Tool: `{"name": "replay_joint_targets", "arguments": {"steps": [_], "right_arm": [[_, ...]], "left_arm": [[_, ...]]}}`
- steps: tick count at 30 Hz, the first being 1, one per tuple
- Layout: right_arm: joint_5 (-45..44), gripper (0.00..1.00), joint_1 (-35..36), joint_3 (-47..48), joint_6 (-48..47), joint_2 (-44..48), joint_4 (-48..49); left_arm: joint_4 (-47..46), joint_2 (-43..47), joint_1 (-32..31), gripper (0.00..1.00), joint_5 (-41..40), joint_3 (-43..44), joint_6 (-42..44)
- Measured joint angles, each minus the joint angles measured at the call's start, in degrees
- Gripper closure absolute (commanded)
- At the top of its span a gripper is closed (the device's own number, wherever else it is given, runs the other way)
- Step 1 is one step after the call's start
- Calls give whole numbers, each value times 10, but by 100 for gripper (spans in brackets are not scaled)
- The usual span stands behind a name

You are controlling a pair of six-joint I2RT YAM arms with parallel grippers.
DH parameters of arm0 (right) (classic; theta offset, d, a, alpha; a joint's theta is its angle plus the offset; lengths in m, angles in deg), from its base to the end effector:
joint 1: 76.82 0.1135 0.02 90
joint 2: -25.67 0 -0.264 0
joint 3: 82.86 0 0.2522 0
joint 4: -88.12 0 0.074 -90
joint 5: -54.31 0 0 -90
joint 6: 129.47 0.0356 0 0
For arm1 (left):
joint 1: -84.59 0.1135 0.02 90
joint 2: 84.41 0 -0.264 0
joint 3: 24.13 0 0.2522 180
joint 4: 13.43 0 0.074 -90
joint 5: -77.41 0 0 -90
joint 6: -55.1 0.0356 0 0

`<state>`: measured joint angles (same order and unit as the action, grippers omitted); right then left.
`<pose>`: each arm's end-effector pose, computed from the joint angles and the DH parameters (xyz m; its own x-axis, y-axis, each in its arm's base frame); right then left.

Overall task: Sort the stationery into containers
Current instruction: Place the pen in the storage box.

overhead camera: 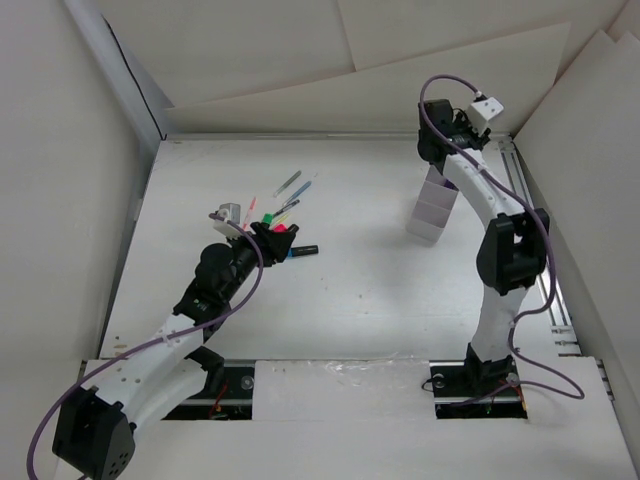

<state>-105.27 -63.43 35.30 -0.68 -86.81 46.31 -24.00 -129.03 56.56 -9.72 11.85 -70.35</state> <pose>0.4374 0.0698 0.3314 -0.0364 0.2160 -0.9757 0.8703 0.4867 0.0753 0.1677 -0.0913 0.2647 -0.2736 -0.5106 -0.8151 0.4356 0.6898 -0.5783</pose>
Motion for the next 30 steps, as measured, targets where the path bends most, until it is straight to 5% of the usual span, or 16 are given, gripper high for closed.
{"name": "replay_joint_targets", "arguments": {"steps": [30], "right_arm": [[-108, 87, 47, 38, -6, -124, -8]], "left_arm": [[-3, -16, 0, 48, 2, 0, -2]]}}
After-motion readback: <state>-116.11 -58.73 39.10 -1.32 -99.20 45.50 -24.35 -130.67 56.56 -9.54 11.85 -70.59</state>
